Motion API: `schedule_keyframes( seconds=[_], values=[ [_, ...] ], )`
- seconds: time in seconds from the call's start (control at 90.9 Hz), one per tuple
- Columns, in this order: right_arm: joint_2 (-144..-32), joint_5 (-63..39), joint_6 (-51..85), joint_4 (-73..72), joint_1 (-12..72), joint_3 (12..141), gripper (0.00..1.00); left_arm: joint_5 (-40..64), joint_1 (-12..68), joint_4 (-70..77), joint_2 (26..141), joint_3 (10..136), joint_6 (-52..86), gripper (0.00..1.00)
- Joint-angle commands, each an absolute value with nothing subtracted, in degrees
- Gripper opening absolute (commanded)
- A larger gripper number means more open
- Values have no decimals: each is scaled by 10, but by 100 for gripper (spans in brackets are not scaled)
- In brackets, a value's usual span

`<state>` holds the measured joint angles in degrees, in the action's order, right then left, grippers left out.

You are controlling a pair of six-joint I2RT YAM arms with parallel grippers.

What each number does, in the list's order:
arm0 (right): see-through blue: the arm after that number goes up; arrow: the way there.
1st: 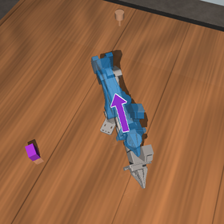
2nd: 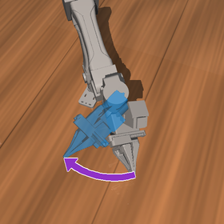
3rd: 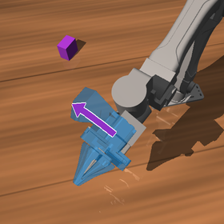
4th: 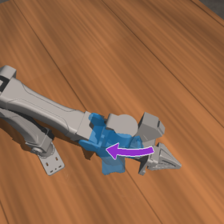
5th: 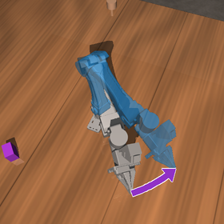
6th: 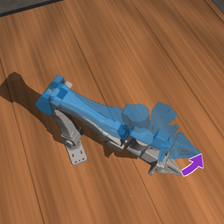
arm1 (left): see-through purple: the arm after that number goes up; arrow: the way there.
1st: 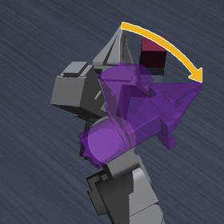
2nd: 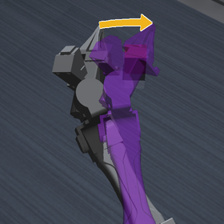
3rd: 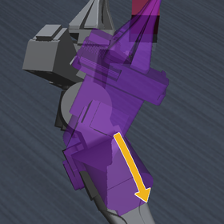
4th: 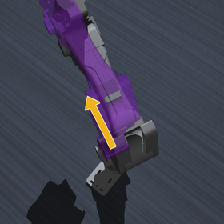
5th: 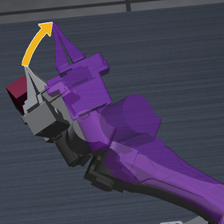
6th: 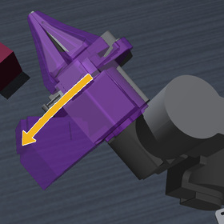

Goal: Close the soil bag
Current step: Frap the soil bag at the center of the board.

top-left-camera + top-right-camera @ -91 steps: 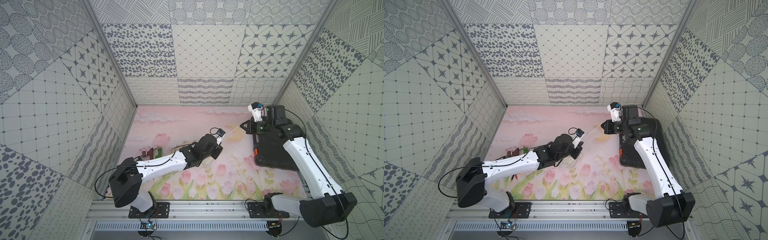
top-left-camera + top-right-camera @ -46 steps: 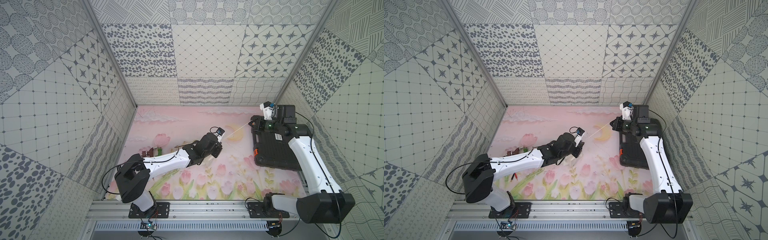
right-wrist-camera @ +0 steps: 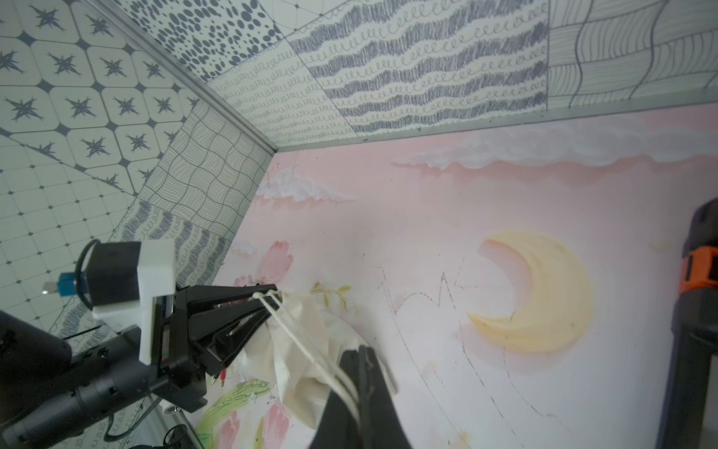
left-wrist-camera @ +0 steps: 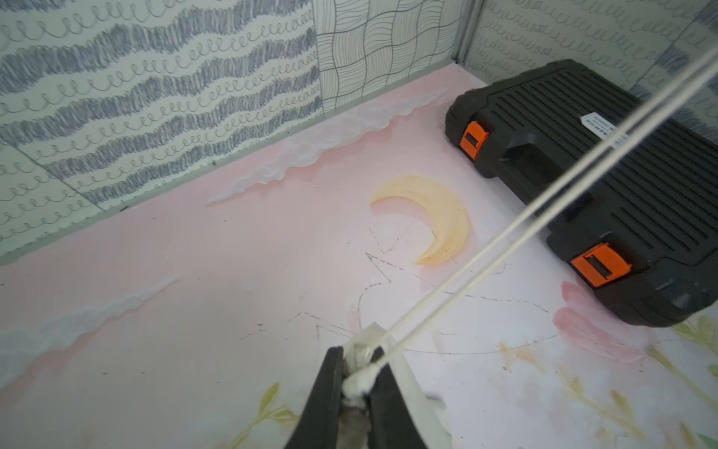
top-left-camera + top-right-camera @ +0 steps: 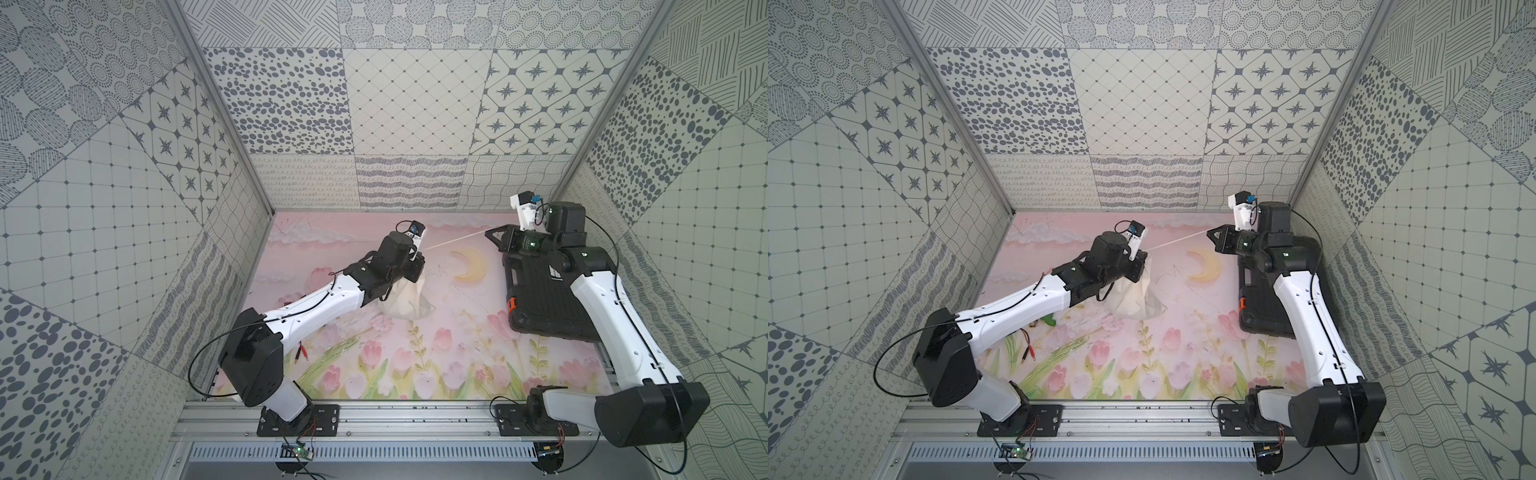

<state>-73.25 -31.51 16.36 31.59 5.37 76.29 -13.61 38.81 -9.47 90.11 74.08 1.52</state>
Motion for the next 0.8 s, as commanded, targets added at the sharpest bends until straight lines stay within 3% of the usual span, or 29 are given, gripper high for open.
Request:
schedule_keyframes(
  seconds=[0.0,0.341,0.605,0.792],
  values=[
    [-720,-210,173,106,44,801,0,-362,315,-502,877,794,-62,5],
    [-697,-233,179,72,85,772,0,-251,351,-398,844,687,-90,23],
    [-679,-255,176,73,103,762,0,-81,419,-203,799,691,-138,59],
    [-667,-263,176,79,104,746,0,-31,430,-159,824,747,-141,75]
  ],
)
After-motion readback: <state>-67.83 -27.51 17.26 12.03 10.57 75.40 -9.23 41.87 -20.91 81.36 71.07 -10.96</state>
